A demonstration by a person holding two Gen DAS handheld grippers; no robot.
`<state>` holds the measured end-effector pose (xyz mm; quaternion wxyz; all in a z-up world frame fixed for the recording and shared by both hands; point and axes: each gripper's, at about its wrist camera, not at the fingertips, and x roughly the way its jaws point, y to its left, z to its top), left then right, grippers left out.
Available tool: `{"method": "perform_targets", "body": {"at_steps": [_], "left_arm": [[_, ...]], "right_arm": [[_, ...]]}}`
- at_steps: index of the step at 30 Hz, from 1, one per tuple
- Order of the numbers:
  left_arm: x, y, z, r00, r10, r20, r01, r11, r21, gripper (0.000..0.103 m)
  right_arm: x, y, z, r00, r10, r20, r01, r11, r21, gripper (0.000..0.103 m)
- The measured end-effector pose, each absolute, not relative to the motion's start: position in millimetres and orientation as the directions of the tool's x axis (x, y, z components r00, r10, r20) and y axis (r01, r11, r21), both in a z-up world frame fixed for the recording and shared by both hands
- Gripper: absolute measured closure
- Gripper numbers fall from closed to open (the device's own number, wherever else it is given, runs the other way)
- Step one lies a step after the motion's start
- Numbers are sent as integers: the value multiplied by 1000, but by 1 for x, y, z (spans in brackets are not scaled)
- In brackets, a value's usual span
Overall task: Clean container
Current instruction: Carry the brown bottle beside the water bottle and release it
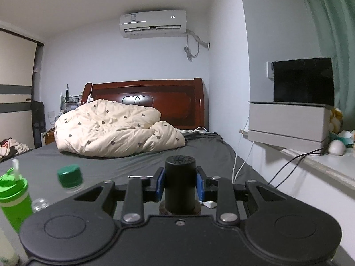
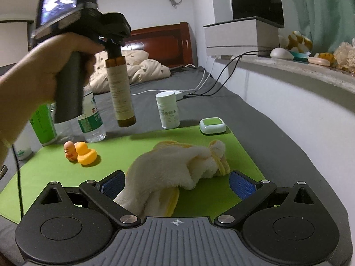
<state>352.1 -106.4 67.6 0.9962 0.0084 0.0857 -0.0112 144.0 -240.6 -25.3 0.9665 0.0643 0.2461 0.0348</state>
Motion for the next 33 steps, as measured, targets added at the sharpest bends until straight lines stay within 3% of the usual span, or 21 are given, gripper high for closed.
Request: {"method": "perform_targets", "body": {"at_steps": [23, 25, 27, 33], "left_arm": [[386, -103, 48, 972, 5, -234, 2, 1000, 28, 73], [386, -102, 50, 972, 1, -237, 4, 1000, 22, 60], [384, -102, 53, 973, 7, -229, -2, 1000, 23, 41], [350, -100, 60, 982, 14, -186, -16, 1000, -8, 18]], "right_arm": [[158, -249, -35, 869, 106, -484, -24, 985, 172, 2], [157, -249, -35, 869, 103, -484, -21, 985, 172, 2], [157, -250, -34, 870, 99, -483, -17, 985, 171, 2], [150, -251, -28, 878, 90, -469, -10, 985, 172, 2]]}}
